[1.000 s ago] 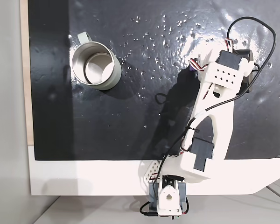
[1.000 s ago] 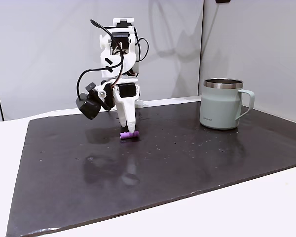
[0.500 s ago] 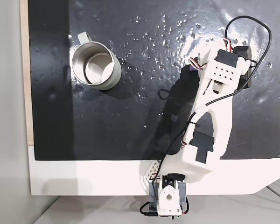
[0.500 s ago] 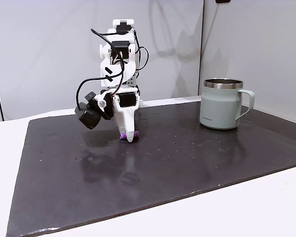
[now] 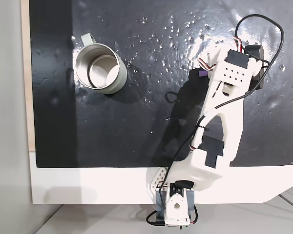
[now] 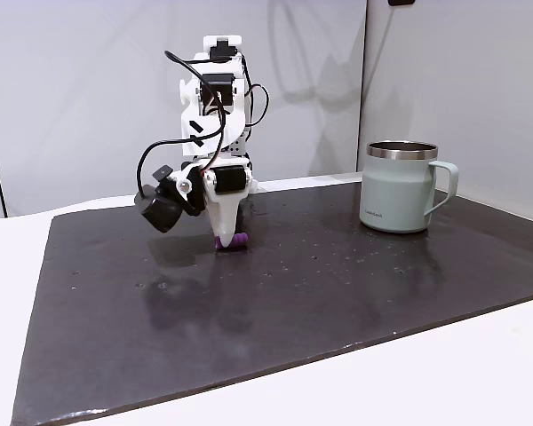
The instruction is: Grasp a pengrip and put it in the cup.
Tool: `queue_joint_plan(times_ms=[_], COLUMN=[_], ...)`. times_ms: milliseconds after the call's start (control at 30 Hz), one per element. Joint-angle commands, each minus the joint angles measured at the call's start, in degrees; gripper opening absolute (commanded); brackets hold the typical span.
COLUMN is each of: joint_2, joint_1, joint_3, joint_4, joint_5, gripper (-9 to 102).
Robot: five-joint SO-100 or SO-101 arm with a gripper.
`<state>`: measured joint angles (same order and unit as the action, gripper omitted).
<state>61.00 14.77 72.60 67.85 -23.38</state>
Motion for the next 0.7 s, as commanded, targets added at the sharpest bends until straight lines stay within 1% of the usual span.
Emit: queue_joint_plan(times_ms=[0, 200, 500, 667], joint_2=[0.7, 5.7, 22.0, 30.0], joint_1=[0.2, -0.6, -3.4, -4.0], joint_3=[-6.5, -11.6, -12.4, -13.3], joint_4=[1.4, 8.5, 20.0, 24.7], joint_5=[0.2, 2.1, 4.4, 4.6], gripper=[0, 0, 0, 0])
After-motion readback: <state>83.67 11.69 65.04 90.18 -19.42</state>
